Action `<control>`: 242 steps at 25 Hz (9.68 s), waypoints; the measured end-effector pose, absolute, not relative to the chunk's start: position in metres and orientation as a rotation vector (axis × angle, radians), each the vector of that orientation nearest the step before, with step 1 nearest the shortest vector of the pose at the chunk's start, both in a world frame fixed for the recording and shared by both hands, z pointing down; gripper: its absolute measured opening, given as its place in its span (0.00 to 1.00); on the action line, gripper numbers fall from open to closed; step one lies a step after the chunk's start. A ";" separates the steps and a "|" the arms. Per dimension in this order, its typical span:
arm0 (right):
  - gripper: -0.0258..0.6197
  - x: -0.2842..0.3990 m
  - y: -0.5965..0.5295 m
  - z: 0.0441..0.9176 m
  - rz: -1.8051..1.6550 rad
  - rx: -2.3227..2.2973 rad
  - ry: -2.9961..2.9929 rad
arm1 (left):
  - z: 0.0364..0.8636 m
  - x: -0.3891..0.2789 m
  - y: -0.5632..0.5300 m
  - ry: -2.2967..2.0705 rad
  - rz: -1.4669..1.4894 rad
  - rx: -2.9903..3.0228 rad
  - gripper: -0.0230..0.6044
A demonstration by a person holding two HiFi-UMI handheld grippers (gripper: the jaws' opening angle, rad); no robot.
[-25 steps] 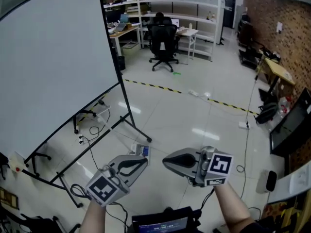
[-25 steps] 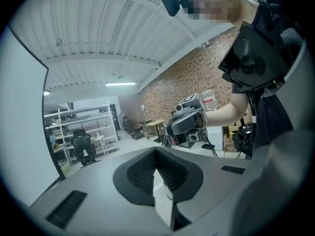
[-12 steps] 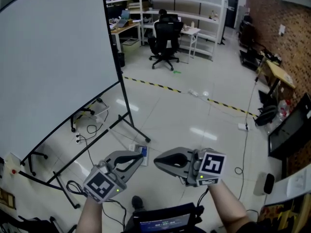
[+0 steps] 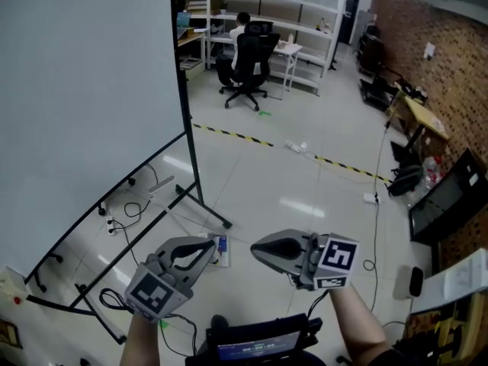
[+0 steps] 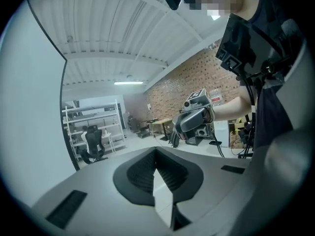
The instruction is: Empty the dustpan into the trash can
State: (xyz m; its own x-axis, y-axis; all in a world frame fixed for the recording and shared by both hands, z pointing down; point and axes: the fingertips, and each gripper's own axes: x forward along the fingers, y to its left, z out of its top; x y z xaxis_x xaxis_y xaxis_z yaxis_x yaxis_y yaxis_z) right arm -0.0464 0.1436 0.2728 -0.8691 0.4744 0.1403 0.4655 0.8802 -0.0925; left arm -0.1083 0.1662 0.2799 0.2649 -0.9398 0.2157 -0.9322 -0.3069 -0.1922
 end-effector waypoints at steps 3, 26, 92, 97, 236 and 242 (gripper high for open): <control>0.05 -0.062 0.144 0.282 0.101 -0.679 -2.890 | 0.286 -0.123 0.171 1.805 -0.454 -2.482 0.04; 0.05 -0.168 0.074 0.329 0.276 -0.705 -2.858 | 0.315 -0.253 0.115 1.991 -0.435 -2.393 0.04; 0.05 -0.402 0.044 0.518 0.349 -0.828 -2.587 | 0.596 -0.520 0.118 3.009 -0.312 -1.709 0.54; 0.05 -0.404 0.047 0.537 0.337 -0.832 -2.560 | 0.618 -0.533 0.105 3.043 -0.267 -1.657 0.54; 0.05 -0.275 -0.015 0.489 0.449 -0.287 -2.734 | 0.489 -0.401 0.028 2.373 -0.147 -2.577 0.15; 0.05 -0.270 -0.011 0.463 0.422 -0.195 -2.777 | 0.465 -0.402 0.027 2.349 -0.147 -2.577 0.15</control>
State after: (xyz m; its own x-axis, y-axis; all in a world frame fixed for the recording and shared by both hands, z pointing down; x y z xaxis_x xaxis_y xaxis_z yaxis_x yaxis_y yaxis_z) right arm -0.2699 -0.0114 0.4626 -0.9379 0.1813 0.2957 0.0852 0.9468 -0.3104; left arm -0.4016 0.0267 0.4654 0.1177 -0.9497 0.2902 -0.9785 -0.0611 0.1971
